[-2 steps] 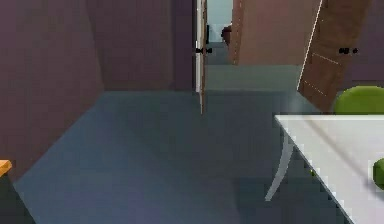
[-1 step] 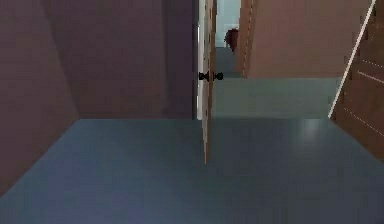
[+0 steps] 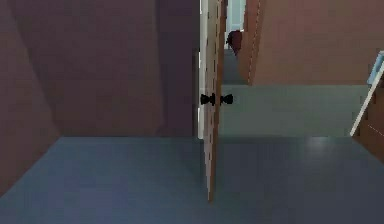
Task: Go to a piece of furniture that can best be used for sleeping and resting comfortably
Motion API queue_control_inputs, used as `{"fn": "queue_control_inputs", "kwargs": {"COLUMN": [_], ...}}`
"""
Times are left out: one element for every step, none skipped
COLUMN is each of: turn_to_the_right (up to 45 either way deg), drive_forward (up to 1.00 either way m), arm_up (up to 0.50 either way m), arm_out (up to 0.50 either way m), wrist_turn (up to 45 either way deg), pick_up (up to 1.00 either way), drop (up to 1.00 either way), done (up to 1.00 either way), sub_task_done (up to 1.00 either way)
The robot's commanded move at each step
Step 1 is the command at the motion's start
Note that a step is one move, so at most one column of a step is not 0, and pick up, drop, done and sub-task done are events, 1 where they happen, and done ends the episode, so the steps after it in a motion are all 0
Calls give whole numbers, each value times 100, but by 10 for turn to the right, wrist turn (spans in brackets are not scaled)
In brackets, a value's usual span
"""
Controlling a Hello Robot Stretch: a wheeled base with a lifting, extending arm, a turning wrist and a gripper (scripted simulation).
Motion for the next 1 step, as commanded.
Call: {"fn": "queue_control_inputs", "kwargs": {"turn_to_the_right": [390], "drive_forward": [0], "arm_up": [0], "arm_out": [0], "wrist_turn": [0], "pick_up": [0], "drop": [0], "done": [0], "sub_task_done": [0]}}
